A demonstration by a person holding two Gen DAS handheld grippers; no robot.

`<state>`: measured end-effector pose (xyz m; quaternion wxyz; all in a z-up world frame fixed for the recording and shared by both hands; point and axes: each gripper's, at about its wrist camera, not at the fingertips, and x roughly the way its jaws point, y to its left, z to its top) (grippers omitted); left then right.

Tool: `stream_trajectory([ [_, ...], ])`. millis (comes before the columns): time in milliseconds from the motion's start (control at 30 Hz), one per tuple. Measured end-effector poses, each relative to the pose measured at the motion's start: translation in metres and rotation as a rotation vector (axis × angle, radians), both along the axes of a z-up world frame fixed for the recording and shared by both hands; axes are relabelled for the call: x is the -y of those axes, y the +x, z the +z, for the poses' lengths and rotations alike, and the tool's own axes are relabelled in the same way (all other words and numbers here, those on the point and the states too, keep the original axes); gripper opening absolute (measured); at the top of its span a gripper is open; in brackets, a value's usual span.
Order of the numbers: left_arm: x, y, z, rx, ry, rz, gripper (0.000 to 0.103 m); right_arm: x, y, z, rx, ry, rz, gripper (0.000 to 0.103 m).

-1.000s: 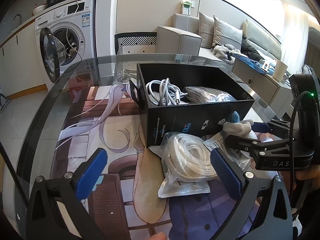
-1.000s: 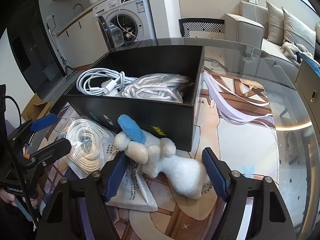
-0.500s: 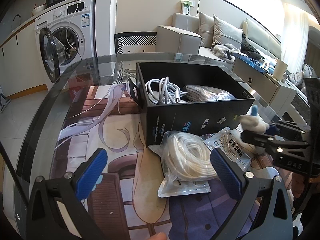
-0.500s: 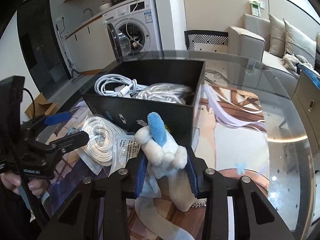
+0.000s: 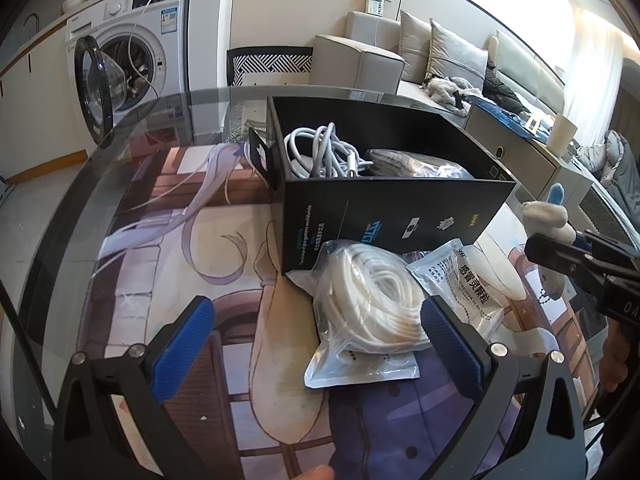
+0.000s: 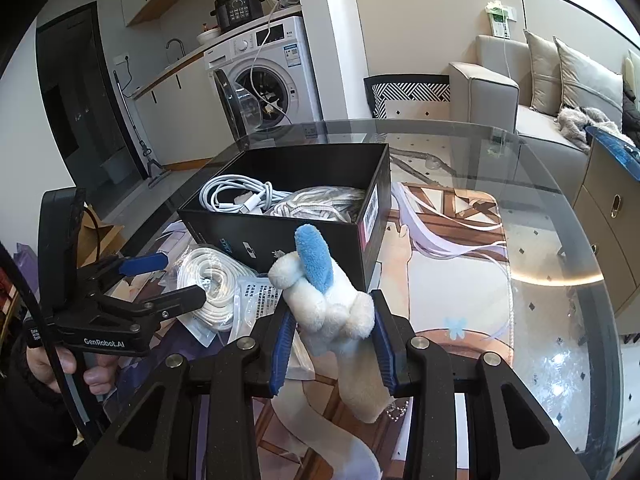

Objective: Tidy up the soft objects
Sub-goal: 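Grasp the clear bag of white cable with the left tool while the right tool lifts the plush toy, then carry the plush toy and clear bag over the black box and open both tools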

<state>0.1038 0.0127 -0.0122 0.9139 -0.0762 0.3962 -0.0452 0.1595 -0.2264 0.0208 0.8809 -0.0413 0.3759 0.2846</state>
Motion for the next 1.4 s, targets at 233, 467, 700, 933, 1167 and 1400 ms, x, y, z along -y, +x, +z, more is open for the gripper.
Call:
stream_trajectory([
  [233,0.000,0.007,-0.001,-0.018,-0.038,0.000,0.101,0.001,0.004,-0.002,-0.009,0.011,0.001,0.036],
  [467,0.007,0.012,-0.004,-0.031,-0.089,-0.072,0.059,0.005,0.007,-0.004,-0.016,0.017,-0.003,0.036],
  [700,0.005,0.004,0.006,0.015,-0.097,-0.070,0.027,0.007,0.005,-0.004,-0.015,0.022,-0.008,0.036],
  [933,-0.001,-0.007,0.018,0.066,-0.083,-0.062,0.017,0.006,-0.001,0.002,0.005,0.026,0.000,0.036],
  [1167,-0.002,-0.019,0.032,0.112,-0.074,-0.061,0.016,0.004,-0.009,0.012,0.027,0.027,0.009,0.036],
  [1400,-0.008,-0.027,0.045,0.153,-0.084,-0.044,0.015,0.001,-0.011,0.021,0.048,0.035,0.019,0.036],
])
